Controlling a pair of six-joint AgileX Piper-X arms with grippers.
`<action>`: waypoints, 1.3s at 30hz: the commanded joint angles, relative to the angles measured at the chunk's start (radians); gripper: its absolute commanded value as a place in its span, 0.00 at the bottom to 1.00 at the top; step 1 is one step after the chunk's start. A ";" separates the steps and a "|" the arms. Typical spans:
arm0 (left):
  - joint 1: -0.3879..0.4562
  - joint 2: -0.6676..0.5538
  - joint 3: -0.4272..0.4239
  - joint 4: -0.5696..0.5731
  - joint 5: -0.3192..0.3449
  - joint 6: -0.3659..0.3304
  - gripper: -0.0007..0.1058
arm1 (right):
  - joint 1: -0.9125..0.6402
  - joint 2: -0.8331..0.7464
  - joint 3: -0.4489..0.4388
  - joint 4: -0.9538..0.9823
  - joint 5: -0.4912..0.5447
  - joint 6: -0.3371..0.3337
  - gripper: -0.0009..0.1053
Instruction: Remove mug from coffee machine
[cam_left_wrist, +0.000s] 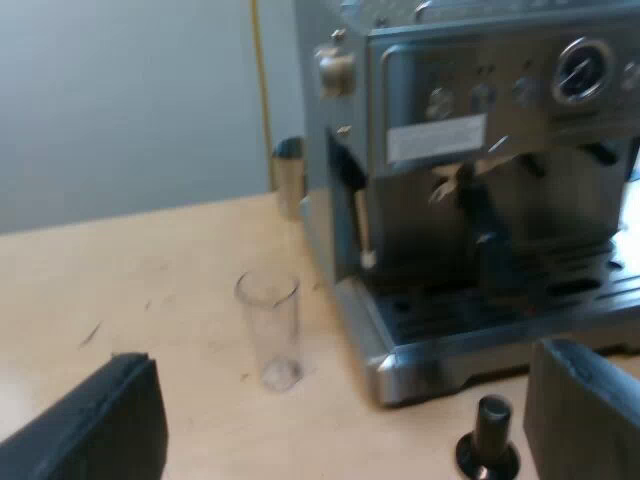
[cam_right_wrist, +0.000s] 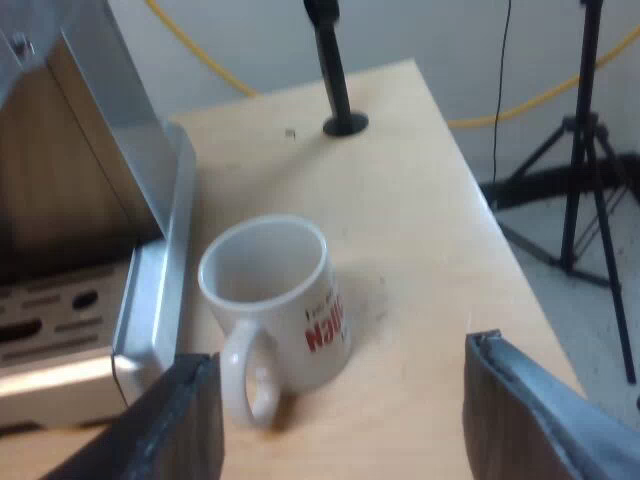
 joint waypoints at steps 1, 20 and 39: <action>0.000 -0.034 -0.024 0.093 -0.025 -0.004 0.73 | -0.001 -0.043 0.004 0.053 -0.010 -0.022 0.53; -0.002 -0.035 0.123 -0.043 -0.066 -0.004 0.73 | -0.001 -0.046 0.129 0.067 -0.013 -0.024 0.53; -0.002 -0.033 0.315 -0.067 -0.060 -0.004 0.73 | -0.001 -0.046 0.129 0.067 -0.013 -0.015 0.53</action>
